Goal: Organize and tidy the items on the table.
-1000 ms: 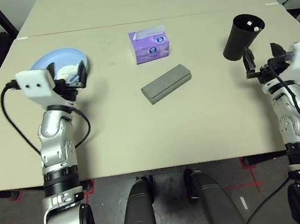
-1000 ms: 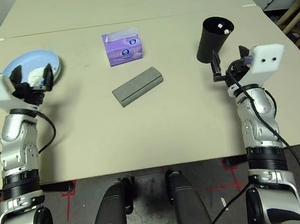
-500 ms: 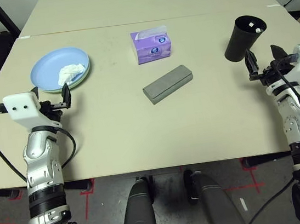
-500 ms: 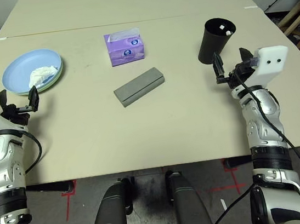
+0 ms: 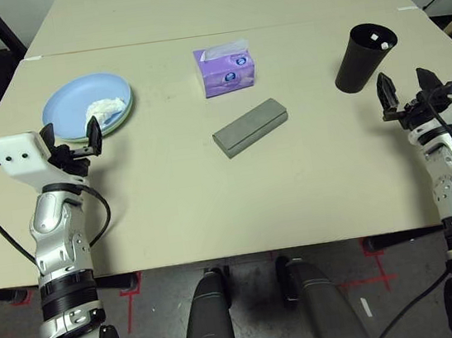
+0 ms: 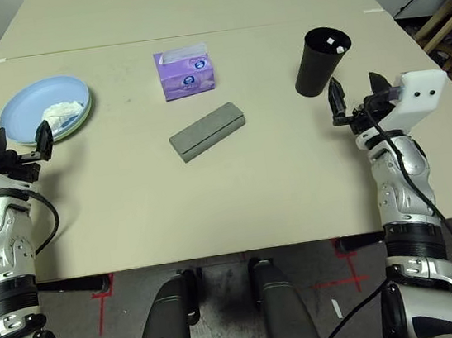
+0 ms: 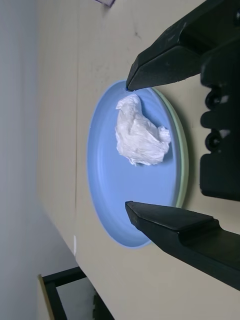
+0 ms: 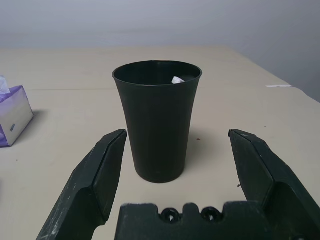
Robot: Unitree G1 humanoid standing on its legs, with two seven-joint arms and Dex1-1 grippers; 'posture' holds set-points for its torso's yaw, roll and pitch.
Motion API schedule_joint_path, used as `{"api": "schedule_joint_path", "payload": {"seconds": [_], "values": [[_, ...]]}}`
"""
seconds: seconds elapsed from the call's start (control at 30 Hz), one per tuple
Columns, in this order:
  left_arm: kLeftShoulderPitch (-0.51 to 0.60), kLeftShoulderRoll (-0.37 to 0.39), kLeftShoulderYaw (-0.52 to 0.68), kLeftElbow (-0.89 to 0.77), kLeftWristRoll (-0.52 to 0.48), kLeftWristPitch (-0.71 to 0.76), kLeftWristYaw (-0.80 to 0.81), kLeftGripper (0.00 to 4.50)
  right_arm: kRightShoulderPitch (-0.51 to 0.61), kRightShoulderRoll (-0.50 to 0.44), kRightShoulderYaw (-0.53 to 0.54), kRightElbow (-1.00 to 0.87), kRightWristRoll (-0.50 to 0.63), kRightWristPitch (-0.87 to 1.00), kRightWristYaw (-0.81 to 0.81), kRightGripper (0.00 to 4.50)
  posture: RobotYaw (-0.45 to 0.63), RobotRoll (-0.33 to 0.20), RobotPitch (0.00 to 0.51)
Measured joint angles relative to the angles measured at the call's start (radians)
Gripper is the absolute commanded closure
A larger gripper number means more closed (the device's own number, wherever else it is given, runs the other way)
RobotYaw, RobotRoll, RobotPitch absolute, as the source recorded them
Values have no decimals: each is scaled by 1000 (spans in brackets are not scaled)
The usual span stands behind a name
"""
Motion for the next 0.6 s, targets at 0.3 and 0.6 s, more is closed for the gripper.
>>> {"api": "schedule_joint_path", "payload": {"seconds": [0.3, 0.6], "values": [[1, 0, 0, 2, -6, 1, -9, 0, 0, 0, 0, 0, 0, 1, 1, 19, 131, 0, 184], [1, -1, -1, 4, -9, 1, -8, 0, 0, -3, 0, 0, 0, 5, 2, 19, 126, 0, 180]]}}
